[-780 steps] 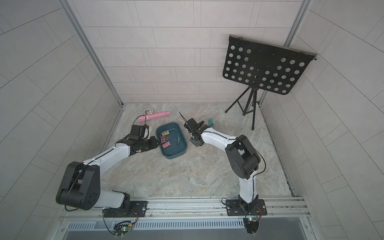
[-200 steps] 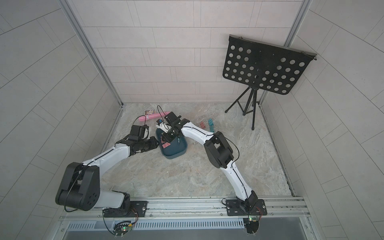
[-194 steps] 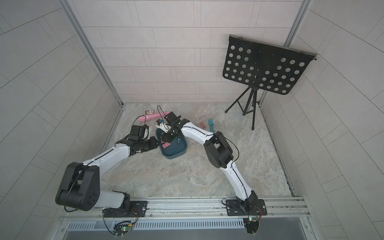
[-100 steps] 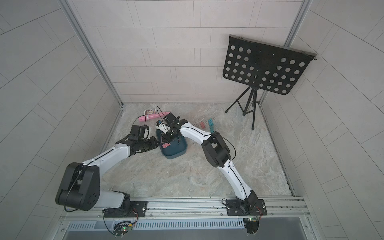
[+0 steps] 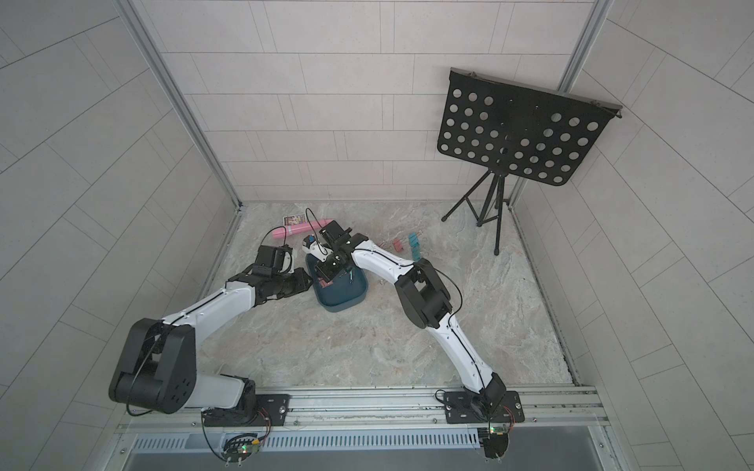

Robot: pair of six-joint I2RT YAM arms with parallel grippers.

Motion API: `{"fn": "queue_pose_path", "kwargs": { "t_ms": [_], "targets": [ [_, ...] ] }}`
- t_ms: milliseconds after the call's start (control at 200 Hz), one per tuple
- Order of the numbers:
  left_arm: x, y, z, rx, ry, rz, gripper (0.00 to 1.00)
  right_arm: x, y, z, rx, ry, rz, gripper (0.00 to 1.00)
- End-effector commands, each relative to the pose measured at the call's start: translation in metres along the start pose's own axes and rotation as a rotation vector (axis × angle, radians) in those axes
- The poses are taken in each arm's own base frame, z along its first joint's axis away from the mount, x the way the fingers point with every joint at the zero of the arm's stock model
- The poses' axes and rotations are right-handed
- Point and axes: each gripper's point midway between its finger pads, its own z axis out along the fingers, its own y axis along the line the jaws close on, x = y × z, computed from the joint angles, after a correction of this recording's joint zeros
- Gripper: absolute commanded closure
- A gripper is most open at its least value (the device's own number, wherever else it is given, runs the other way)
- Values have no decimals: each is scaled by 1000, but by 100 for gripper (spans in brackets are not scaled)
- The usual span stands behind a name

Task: Take out the binder clips from the storage box
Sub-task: Pick up the binder clip from the storage box.

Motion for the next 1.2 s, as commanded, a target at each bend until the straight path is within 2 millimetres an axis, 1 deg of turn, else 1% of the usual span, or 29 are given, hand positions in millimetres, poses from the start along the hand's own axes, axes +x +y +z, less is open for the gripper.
{"fn": "queue_pose_path", "kwargs": {
  "t_ms": [0,125,295,630,806,916,1026,1191],
  "targets": [
    [6,2,-1,-7,15,11,72,7,1,-6,10,27,7,98],
    [6,2,-2,-7,14,12,72,1,2,-19,11,7,9,99],
    [6,2,-1,-8,15,12,72,-5,-2,-39,14,-24,40,100],
    [6,3,-2,-14,15,11,72,-22,-8,-84,2,-174,90,100],
    [6,3,-2,-16,16,13,72,-29,-18,-110,0,-263,133,100],
    [6,4,-2,-18,16,13,72,-29,-27,-125,12,-305,157,100],
    [6,4,-2,-18,15,13,72,-27,-35,-138,17,-337,185,100],
    [5,4,-3,-23,10,15,72,-19,-53,-159,35,-382,230,100]
  ]
}}
